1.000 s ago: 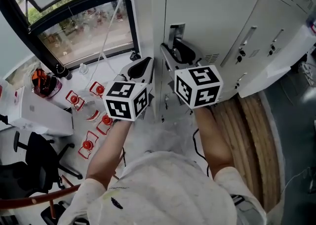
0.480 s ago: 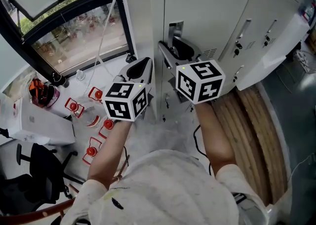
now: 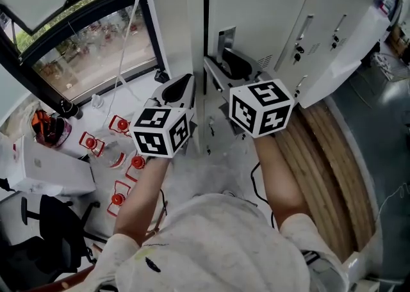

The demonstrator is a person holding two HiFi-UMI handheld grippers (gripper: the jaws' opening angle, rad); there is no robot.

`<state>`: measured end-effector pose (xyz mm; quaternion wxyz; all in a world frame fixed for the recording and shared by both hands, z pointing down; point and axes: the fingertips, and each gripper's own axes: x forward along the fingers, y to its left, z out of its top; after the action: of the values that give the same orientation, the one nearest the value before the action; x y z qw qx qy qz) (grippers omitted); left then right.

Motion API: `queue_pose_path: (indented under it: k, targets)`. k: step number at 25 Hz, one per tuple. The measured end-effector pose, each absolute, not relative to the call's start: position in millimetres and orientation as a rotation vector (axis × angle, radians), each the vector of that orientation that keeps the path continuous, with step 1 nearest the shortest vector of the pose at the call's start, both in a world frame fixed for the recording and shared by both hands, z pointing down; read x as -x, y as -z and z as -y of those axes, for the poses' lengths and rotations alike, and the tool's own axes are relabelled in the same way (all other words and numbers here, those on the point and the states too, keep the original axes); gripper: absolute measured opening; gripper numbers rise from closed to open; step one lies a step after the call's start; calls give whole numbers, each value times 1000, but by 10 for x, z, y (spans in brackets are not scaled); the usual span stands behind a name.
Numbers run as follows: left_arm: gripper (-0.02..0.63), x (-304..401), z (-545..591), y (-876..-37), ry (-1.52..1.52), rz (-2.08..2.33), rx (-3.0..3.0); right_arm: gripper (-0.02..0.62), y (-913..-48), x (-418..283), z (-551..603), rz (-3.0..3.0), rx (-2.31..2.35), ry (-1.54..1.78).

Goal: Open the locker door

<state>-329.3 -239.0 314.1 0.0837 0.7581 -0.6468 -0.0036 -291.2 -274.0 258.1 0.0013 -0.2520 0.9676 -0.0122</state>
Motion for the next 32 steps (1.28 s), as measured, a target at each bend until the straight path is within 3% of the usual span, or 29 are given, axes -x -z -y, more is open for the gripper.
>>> queue_pose_path:
  k: [23, 32]
  targets:
    - [6, 3006, 2308, -3191, 15, 1796, -2346, 150, -2568, 2492, 2527, -2945, 967, -23]
    - [7, 2807, 2315, -3229, 5, 1712, -2402, 123, -2571, 2281, 2463, -2910, 999, -20]
